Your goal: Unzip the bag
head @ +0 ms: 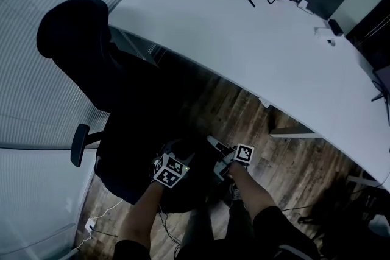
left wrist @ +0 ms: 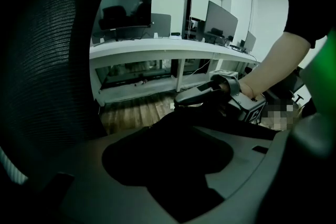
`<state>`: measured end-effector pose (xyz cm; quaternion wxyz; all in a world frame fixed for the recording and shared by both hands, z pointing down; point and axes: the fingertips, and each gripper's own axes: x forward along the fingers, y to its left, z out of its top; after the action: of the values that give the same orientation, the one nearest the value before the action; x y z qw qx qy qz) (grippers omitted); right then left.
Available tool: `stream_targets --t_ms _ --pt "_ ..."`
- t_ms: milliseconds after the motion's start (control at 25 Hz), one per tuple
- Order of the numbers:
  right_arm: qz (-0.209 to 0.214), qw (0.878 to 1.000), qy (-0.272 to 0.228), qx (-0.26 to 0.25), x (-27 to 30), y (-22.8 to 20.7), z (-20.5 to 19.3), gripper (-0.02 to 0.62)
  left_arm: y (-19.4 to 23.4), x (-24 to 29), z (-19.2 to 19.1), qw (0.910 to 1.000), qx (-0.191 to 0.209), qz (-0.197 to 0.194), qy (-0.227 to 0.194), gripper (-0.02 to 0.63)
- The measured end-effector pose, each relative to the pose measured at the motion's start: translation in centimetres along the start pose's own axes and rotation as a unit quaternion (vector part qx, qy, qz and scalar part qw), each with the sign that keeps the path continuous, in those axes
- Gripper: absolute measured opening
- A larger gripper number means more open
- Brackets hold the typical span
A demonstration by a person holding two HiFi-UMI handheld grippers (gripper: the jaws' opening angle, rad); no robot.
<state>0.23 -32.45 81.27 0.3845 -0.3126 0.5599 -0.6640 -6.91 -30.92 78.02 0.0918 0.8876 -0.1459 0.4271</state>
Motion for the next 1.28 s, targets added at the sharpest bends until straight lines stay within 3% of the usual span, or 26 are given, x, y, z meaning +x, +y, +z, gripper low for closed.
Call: stream_targets --t_ms 80,400,720,1280 --pt "-0.001 1.000 0.003 -0.029 -0.1 0.5 0.0 0.064 0.1 0.2 -0.1 1.0000 -0.002 0.001 0.004 0.233" --pt "-0.020 0.988 0.019 -0.150 -1.3 2.8 -0.3 0.048 0.2 0.5 -0.7 0.9996 0.000 0.021 0.017 0.233" --pt "-0.040 0.961 0.060 -0.267 -2.4 4.7 -2.9 0.046 0.1 0.8 -0.8 0.9979 -0.005 0.052 0.037 0.227" --pt "-0.064 0.928 0.099 -0.353 -6.7 5.5 -7.6 0.046 -0.5 0.6 -1.2 0.9950 -0.042 0.078 0.046 0.225"
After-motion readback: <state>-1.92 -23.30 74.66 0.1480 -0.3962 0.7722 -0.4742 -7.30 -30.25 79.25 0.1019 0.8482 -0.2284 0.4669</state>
